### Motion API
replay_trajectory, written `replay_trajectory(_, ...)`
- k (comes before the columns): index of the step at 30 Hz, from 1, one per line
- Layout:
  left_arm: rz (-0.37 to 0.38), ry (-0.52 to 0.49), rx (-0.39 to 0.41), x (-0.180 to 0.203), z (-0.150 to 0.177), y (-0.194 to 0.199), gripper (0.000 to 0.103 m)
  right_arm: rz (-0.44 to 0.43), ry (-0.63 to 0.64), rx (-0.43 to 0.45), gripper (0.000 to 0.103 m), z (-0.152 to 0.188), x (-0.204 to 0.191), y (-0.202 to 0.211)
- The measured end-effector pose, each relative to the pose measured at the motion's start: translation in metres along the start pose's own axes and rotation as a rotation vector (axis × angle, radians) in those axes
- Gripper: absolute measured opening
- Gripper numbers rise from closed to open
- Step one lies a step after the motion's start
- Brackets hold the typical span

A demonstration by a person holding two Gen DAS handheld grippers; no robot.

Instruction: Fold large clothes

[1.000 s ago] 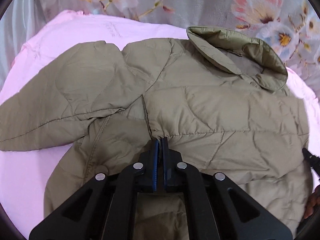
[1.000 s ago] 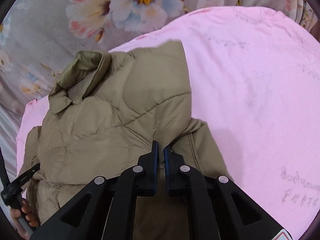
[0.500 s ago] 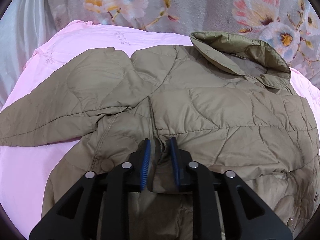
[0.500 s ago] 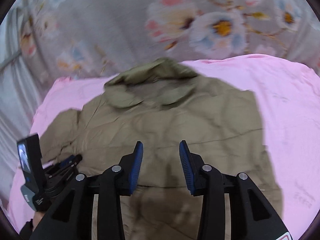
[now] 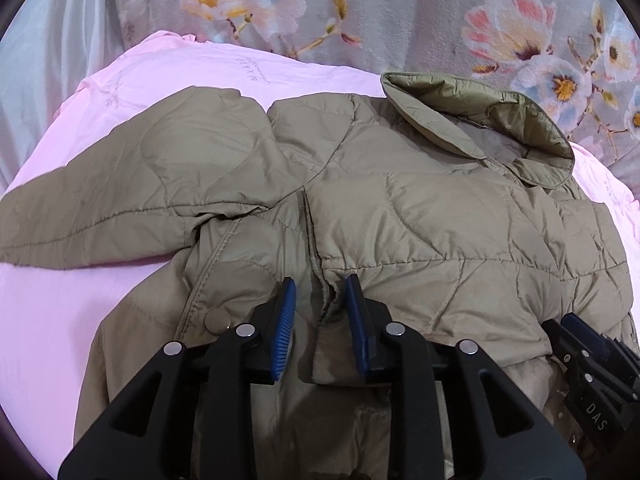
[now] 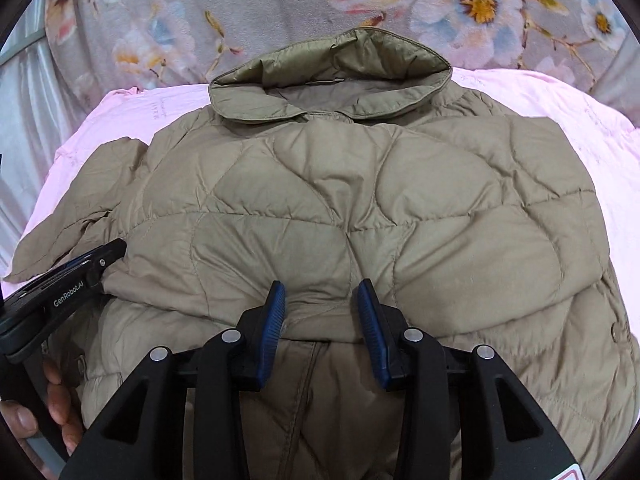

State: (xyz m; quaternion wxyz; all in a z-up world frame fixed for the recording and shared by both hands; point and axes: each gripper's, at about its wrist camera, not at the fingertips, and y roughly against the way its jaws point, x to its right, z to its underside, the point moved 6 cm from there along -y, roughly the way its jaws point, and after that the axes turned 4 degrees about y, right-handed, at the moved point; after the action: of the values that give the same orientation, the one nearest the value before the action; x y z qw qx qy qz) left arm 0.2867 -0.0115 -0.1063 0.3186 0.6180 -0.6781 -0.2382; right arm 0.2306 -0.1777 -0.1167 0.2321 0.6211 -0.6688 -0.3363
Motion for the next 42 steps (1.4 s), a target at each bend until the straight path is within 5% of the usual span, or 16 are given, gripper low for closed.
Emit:
replay_trajectory(9, 0.059, 0.050, -0.020, -0.017, 0.041, 0.042, 0.027, 0.000, -0.014, 0.002, 0.037, 0.034, 0.001, 0.036)
replay_trajectory(13, 0.169, 0.188, -0.065, -0.044, 0.034, 0.055, 0.036, 0.005, -0.023, -0.002, 0.037, 0.027, 0.002, 0.036)
replay_trajectory(15, 0.204, 0.305, -0.074, -0.074, 0.020, 0.067, 0.052, 0.005, -0.033, 0.013, 0.038, 0.024, 0.002, 0.043)
replay_trajectory(16, 0.196, 0.369, -0.051, -0.097, 0.009, 0.075, 0.063, -0.002, -0.039, 0.024, 0.038, 0.023, 0.001, 0.049)
replay_trajectory(19, 0.139, 0.486, 0.024, -0.163, -0.016, 0.090, 0.073, -0.029, -0.077, 0.065, 0.039, 0.018, 0.002, 0.067)
replay_trajectory(26, -0.143, 0.760, 0.008, -0.330, -0.024, 0.061, 0.073, -0.035, -0.063, 0.079, 0.050, 0.027, -0.008, 0.080)
replay_trajectory(29, -0.208, 0.829, 0.011, -0.372, -0.017, 0.053, 0.073, -0.039, -0.057, 0.086, 0.054, 0.032, -0.011, 0.080)
replay_trajectory(33, -0.197, 0.840, 0.020, -0.383, -0.021, 0.043, 0.073, -0.037, -0.060, 0.069, 0.054, 0.037, -0.011, 0.075)
replay_trajectory(34, -0.197, 0.831, 0.020, -0.382, -0.024, 0.042, 0.070, -0.037, -0.064, 0.066, 0.054, 0.037, -0.010, 0.074)
replay_trajectory(36, -0.166, 0.809, 0.009, -0.375, -0.034, 0.035, 0.045, -0.036, -0.071, 0.070, 0.054, 0.038, -0.010, 0.075)
replay_trajectory(37, -0.157, 0.794, -0.005, -0.368, -0.038, 0.032, 0.021, -0.036, -0.074, 0.072, 0.054, 0.038, -0.009, 0.075)
replay_trajectory(38, -0.139, 0.785, -0.006, -0.369, -0.041, 0.033, 0.008, -0.035, -0.078, 0.075, 0.055, 0.038, -0.009, 0.076)
replay_trajectory(42, -0.103, 0.679, 0.084, -0.330, -0.076, 0.063, 0.003, -0.035, -0.082, 0.082, 0.055, 0.038, -0.006, 0.081)
